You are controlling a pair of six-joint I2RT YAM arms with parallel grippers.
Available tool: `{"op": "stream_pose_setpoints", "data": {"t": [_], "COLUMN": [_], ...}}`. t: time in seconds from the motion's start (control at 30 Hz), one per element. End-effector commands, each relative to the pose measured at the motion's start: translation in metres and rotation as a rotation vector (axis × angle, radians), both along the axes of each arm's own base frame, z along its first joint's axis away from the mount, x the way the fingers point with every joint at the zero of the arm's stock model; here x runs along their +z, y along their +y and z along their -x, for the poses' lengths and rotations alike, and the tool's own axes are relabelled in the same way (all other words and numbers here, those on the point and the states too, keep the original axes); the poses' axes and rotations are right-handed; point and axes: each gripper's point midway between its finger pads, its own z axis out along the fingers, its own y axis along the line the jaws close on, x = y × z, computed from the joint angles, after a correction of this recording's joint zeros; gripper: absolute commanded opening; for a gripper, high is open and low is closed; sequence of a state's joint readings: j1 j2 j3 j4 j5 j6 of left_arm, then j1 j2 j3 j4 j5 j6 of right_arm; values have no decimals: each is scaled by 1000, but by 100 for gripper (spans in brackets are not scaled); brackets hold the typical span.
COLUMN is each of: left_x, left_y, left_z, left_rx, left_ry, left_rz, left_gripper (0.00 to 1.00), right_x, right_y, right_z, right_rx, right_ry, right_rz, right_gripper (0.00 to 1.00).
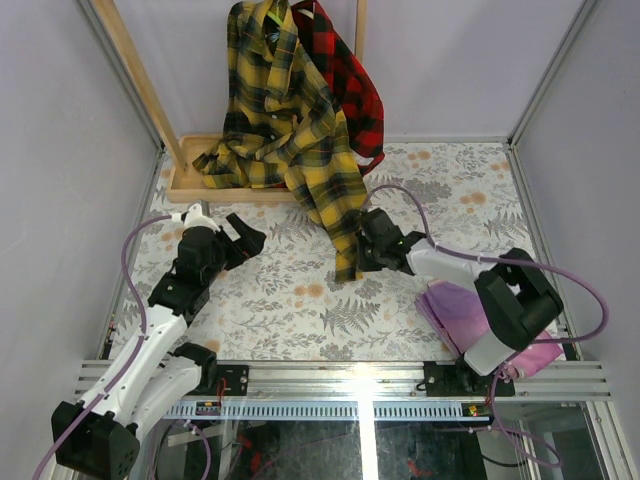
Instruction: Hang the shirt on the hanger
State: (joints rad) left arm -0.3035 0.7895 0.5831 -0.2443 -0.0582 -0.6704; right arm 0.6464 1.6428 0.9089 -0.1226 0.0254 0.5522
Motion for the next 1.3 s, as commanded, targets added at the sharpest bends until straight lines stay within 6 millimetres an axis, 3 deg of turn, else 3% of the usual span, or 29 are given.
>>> {"op": "stream_pose_setpoints", "data": {"t": [0.0, 0.03, 0.13, 0.2, 0.23, 0.27, 0.4, 0.57, 0.8, 1.0, 1.27], "left_x": [13, 13, 14, 15, 15, 13, 8, 2, -17, -48, -84], "left_y": [-2, -1, 3, 5, 6, 7, 5, -14, -70, -115, -135], "left_z": [0, 0, 2, 3, 4, 5, 7, 12, 42, 70, 84], "left_rx": [-30, -30, -21, -10, -5, -2, -9, -72, -239, -374, -433], "left_ry": [-42, -41, -38, -35, -35, -32, -13, 2, 18, 26, 37], "left_rz": [-20, -26, -46, -53, -53, -54, -44, -28, -42, -135, -424], "left_gripper": [93, 93, 93, 93, 93, 94, 99, 100, 99, 87, 88], "right_x": [55, 62, 92, 110, 115, 115, 105, 101, 95, 85, 71], "right_y": [67, 81, 128, 142, 139, 130, 60, -6, -52, -77, -78], "right_z": [38, 50, 88, 106, 106, 101, 71, 54, 44, 43, 53], "right_rx": [114, 148, 346, 466, 477, 452, 226, 96, -16, -81, -56], "right_ry": [-39, -34, -45, -69, -91, -124, -233, -272, -231, -176, -130], "right_rz": [-195, -228, -374, -422, -412, -371, -78, 173, 144, 53, 28], "right_gripper": [1, 4, 31, 48, 68, 81, 96, 98, 91, 88, 88]}}
